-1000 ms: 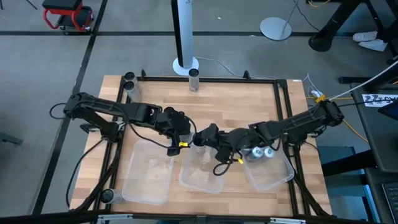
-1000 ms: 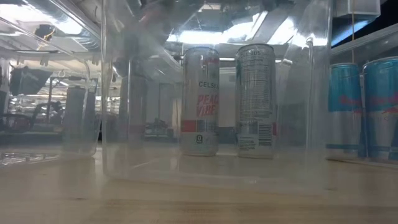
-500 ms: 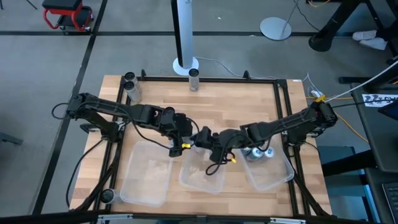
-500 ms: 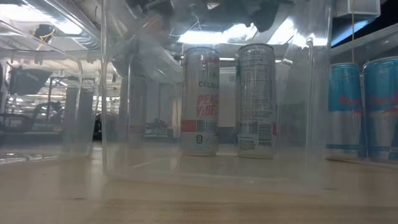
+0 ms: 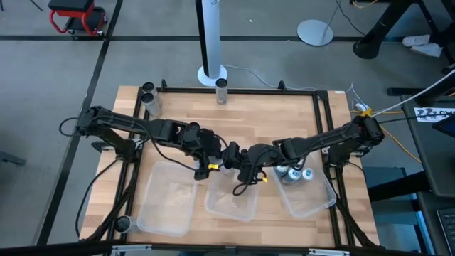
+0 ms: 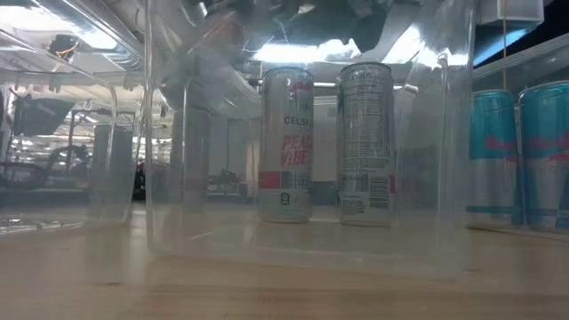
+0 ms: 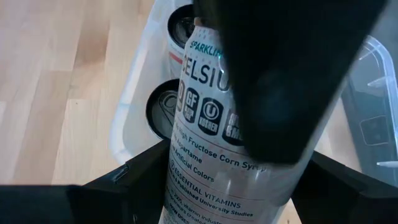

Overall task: Sort soda cans
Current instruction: Adjust the white-pink soda can in the middle transparent bin

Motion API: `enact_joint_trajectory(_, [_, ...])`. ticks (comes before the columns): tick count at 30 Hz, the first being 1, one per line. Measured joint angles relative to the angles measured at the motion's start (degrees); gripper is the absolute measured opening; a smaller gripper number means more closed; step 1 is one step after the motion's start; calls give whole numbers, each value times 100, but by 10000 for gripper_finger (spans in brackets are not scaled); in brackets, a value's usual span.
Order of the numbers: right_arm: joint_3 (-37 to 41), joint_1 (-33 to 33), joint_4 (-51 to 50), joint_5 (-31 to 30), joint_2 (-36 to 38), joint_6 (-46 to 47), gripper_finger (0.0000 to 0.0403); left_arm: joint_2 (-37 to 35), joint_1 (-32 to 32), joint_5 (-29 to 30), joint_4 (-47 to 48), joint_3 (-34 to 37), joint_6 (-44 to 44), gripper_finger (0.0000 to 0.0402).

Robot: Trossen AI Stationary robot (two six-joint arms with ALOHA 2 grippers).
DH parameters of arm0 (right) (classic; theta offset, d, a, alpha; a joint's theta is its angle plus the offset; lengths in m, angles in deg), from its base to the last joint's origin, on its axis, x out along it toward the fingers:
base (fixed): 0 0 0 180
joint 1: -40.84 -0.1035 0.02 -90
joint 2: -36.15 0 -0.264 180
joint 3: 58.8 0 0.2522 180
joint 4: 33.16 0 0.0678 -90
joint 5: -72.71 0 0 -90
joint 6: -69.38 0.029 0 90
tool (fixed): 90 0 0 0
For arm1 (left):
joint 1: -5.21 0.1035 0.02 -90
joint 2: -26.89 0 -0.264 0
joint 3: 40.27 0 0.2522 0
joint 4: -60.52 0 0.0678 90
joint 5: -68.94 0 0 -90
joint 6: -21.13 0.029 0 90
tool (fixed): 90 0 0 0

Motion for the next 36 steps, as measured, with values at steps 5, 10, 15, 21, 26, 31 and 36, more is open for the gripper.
enact_joint_trajectory(5, [-4, 35, 94, 150, -113, -17, 368, 0, 32, -13, -101, 0, 0, 265])
enact_joint_trajectory(10, [-2, 26, 128, 96, -175, -61, 328, 4, 38, 2, -14, 9, 8, 265])
enact_joint_trajectory(15, [-4, 26, 161, 98, -162, -102, 267, 4, 39, 17, -1, 9, 33, 265])
enact_joint_trajectory(21, [-4, 26, 155, 92, -156, -112, 255, 4, 39, 17, -7, 9, 134, 265])
enact_joint_trajectory(26, [-396, -29, -486, 89, -154, -29, 257, -38, 39, 4, -79, 7, 148, 287])
enact_joint_trajectory(31, [-1107, -224, -1486, -137, -162, 19, 256, -366, 32, -31, 63, -11, 167, 307])
enact_joint_trajectory(36, [-1884, -483, -2837, -276, -157, 505, 258, -958, -18, -17, 396, -7, 98, 310])
